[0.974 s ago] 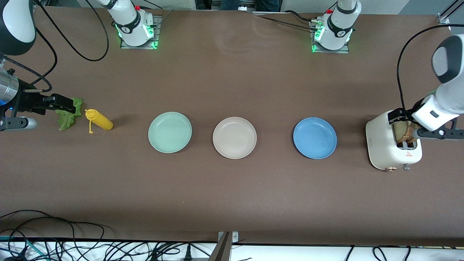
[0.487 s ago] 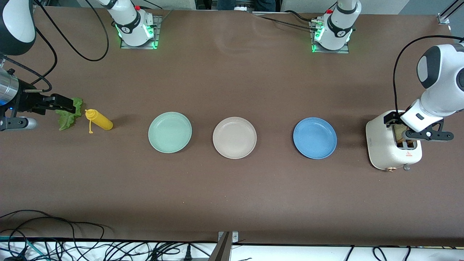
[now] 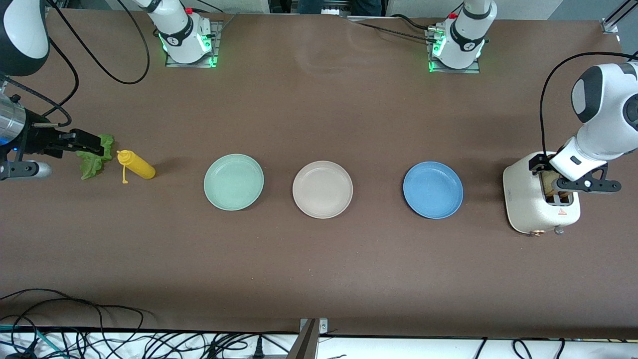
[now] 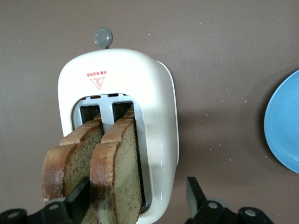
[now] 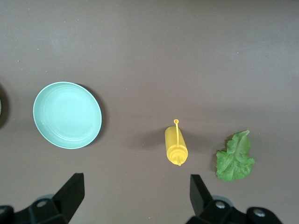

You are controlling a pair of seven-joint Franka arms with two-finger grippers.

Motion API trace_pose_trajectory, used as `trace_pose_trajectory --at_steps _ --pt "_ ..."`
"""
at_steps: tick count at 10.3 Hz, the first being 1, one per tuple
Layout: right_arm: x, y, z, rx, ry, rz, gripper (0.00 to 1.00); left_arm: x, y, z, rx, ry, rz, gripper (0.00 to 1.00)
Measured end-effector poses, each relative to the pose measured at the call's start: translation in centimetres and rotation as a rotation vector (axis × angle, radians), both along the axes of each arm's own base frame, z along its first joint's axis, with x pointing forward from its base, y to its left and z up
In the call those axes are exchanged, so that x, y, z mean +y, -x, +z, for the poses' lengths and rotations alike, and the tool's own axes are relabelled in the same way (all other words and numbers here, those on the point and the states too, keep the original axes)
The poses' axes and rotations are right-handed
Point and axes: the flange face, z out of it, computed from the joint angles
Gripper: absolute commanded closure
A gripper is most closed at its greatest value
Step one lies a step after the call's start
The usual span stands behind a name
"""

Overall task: Make sandwich on beige plate with both arms
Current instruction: 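Lower the left gripper onto the bread slice in the toaster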

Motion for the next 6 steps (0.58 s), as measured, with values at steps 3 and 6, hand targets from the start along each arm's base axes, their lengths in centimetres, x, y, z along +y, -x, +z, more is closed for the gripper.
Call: trace_pose_trajectory --at_steps 3,6 --pt "0.0 0.0 0.0 0.000 0.000 0.000 0.00 1.0 0.0 -1.0 -0.002 0.005 0.013 0.92" --pt "0.0 0.0 0.0 0.000 0.000 0.000 0.00 1.4 -0.1 -1.3 -0.005 0.005 0.014 1.00"
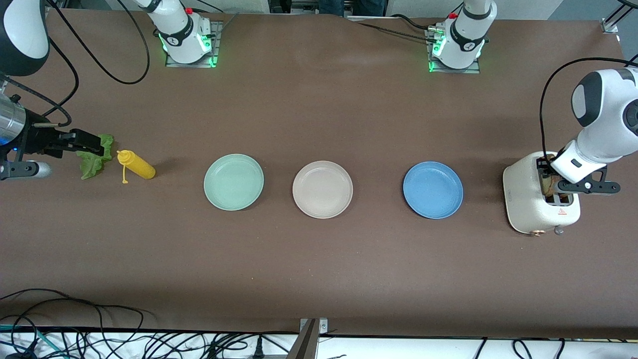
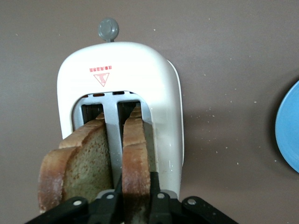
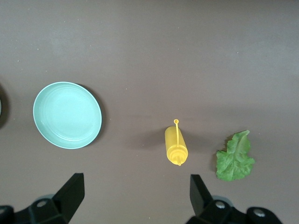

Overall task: Make sandwich on beige plate with both arms
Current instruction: 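Lower the left gripper onto the bread slice in the toaster, then grasp the bread slice with the left gripper and lift it out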

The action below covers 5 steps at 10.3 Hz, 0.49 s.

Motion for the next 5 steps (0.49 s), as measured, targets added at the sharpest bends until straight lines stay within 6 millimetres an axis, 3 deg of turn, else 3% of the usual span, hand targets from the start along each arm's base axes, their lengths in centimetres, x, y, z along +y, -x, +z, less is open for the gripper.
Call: trace_pose_trajectory --at_steps 5 --pt "0.0 0.0 0.0 0.000 0.000 0.000 0.00 1.4 -0.6 2.3 0.001 -0.008 0.009 1.00"
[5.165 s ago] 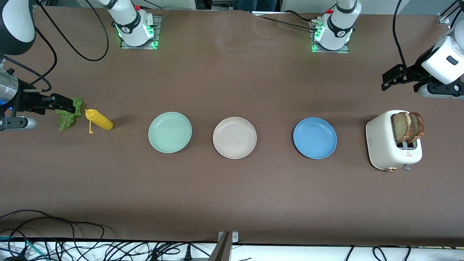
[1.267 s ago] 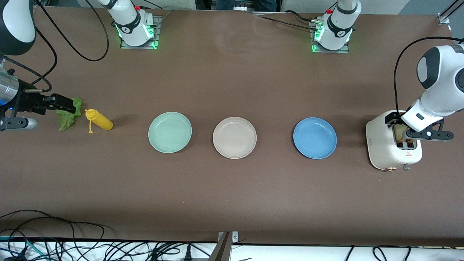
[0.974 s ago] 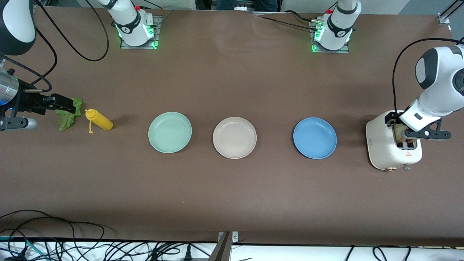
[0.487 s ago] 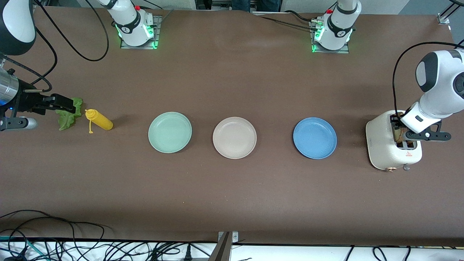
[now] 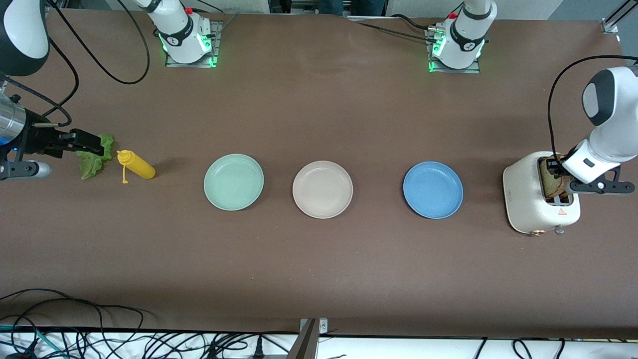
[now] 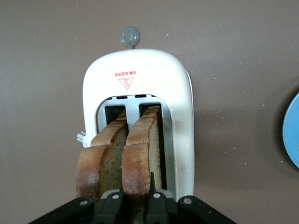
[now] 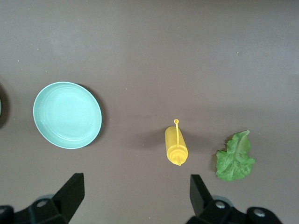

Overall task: Make sandwich on beige plate with both arms
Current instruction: 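Grasp the bread slice with the left gripper and lift it out, then carry the bread slice with the left gripper onto the beige plate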

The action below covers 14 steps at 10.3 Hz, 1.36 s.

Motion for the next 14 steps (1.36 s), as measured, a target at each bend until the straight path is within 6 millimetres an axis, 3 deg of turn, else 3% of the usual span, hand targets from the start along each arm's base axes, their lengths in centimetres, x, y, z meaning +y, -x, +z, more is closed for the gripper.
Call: trace_pose_trajectory --at_steps 4,7,10,12,14 --pt "0.0 0.0 0.0 0.000 0.000 0.000 0.00 -0.9 -1.0 4.5 0.049 -0.009 -0.009 1.00" --pt "0.0 0.0 0.0 0.000 0.000 0.000 0.00 -4.4 -1.8 7.6 0.064 0.024 -0.035 1.00" --pt "0.0 0.0 0.0 0.000 0.000 0.000 0.00 -8.0 -2.1 9.2 0.062 0.152 -0.037 1.00" --pt "0.0 0.0 0.0 0.000 0.000 0.000 0.00 -12.1 -2.2 9.6 0.058 0.243 -0.074 1.00" --pt "0.0 0.0 0.0 0.000 0.000 0.000 0.00 -18.9 -2.2 9.9 0.063 0.300 -0.158 1.00"
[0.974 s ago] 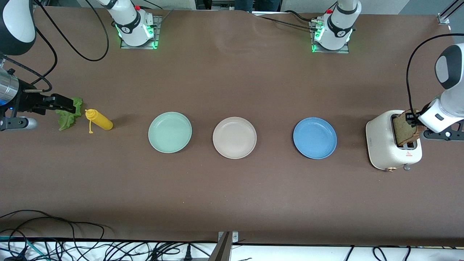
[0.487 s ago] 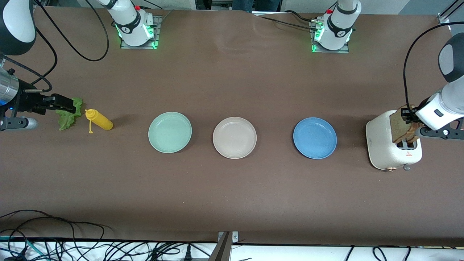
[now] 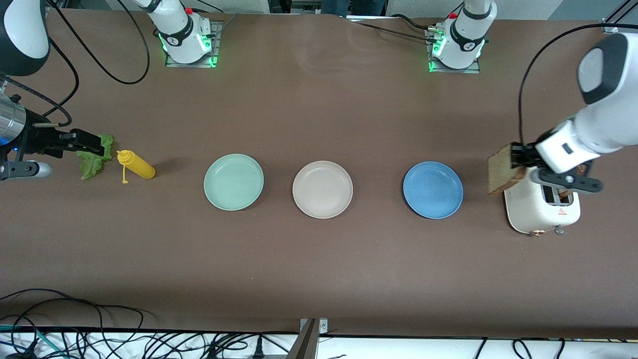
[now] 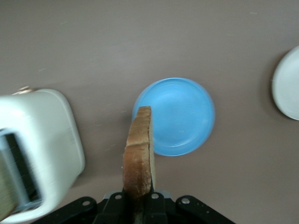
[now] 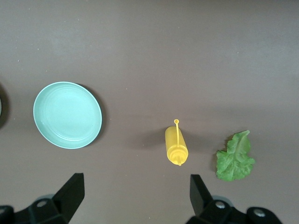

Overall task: Make sandwich on beige plate with both arms
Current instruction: 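Carry the bread slice with the left gripper onto the beige plate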

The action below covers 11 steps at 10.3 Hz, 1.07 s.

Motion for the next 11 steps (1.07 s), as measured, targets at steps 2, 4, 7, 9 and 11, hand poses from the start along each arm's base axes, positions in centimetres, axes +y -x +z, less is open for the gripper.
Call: trace_pose_trajectory --at_steps 2,4,7,9,11 --pt "0.0 0.0 0.0 0.000 0.000 0.000 0.00 -5.5 -0.4 -1.0 0.034 0.082 0.005 1.00" --pt "0.0 0.0 0.0 0.000 0.000 0.000 0.00 -9.0 -1.7 -2.6 0.089 0.202 0.054 1.00" --pt "0.0 0.0 0.0 0.000 0.000 0.000 0.00 -14.0 -3.4 -6.8 0.213 0.418 0.109 1.00" --pt "0.0 0.0 0.0 0.000 0.000 0.000 0.00 -17.3 -4.2 -10.9 0.273 0.525 0.145 1.00" --pt "0.0 0.0 0.0 0.000 0.000 0.000 0.00 -20.6 -4.5 -14.3 0.267 0.562 0.152 1.00"
